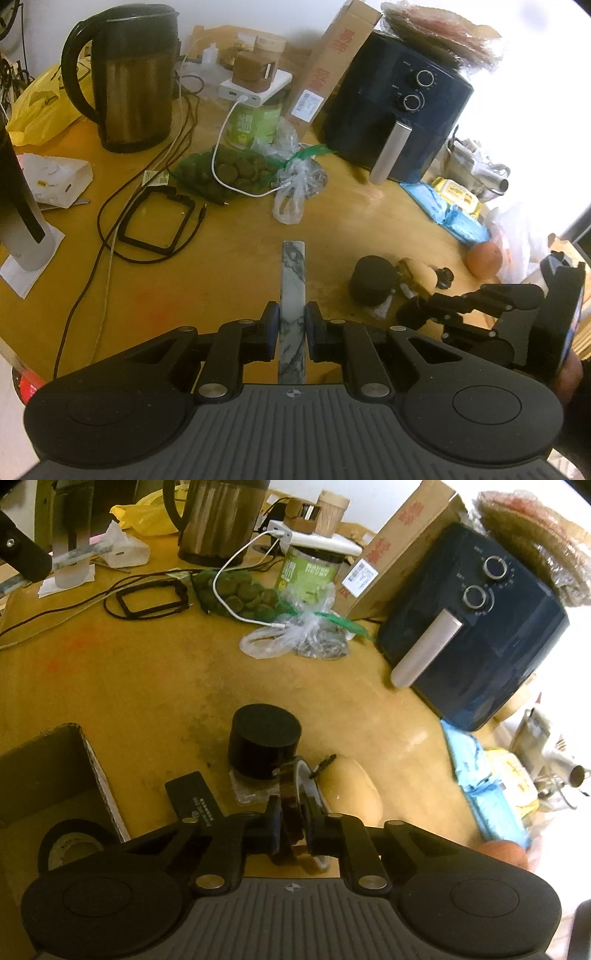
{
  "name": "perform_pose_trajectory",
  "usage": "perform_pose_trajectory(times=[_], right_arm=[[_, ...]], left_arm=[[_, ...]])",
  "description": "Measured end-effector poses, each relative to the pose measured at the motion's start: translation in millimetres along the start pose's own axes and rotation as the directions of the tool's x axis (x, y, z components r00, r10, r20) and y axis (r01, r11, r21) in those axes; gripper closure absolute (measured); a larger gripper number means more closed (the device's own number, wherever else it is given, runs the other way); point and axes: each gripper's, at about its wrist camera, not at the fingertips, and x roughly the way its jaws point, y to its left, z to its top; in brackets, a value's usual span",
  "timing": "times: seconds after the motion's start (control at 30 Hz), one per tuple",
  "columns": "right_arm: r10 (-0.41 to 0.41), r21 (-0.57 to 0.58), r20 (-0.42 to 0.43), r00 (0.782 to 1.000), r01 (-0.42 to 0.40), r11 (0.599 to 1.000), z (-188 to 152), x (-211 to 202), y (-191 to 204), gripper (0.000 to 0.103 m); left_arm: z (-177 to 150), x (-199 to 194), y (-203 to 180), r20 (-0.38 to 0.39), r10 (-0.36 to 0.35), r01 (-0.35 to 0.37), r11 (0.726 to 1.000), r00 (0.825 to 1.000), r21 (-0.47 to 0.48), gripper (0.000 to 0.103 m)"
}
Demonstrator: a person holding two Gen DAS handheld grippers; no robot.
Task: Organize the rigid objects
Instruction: 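Carry the strip in the left tool and the ring in the right tool to the box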
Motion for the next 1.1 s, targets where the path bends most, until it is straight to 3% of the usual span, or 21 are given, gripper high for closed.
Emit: perform_pose_trajectory(times=[0.5,1.1], right_arm=[[-0.084,0.197,0.01,0.996,0.08,0.977,-18,-28,-23,0.092],[-0.193,0.453,-0.041,0.98,0.19,0.871,-54,-65,-61,0.092]], left_arm=[[2,7,-15,-0.011,-0.056,0.056,0.997,0.998,0.044,0.087],[2,10,-42,-0.035,-0.139,0.142,0.982,0.99,0.127,0.087]])
